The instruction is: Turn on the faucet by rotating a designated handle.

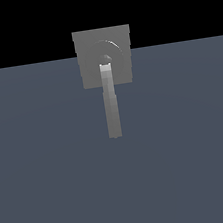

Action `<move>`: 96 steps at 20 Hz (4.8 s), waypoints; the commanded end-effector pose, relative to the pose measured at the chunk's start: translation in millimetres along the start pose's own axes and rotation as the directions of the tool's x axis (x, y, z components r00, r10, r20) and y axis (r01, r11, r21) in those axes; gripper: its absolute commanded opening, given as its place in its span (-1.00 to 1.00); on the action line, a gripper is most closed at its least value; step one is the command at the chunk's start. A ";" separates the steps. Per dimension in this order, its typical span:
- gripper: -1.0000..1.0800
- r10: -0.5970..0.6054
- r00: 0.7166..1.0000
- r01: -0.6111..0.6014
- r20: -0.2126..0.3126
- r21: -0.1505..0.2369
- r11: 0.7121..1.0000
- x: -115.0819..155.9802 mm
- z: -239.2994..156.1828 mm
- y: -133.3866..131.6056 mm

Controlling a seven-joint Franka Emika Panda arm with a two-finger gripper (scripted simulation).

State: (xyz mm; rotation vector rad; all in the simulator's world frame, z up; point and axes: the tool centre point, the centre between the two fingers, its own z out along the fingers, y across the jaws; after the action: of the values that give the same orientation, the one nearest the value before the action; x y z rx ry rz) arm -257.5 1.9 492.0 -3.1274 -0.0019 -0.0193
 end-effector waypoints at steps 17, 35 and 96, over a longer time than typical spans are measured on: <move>-1.00 -0.046 0.998 0.044 -0.030 -0.056 0.997 5.9 -9.6 0.0; -1.00 -0.334 0.942 0.267 -0.027 -0.544 0.795 8.9 -52.0 4.4; -1.00 0.868 -0.261 0.501 -0.421 0.710 0.495 188.4 181.6 -216.8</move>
State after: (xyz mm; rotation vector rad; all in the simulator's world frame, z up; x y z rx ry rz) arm -72.5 229.4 339.9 -0.8832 0.5901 -1.8242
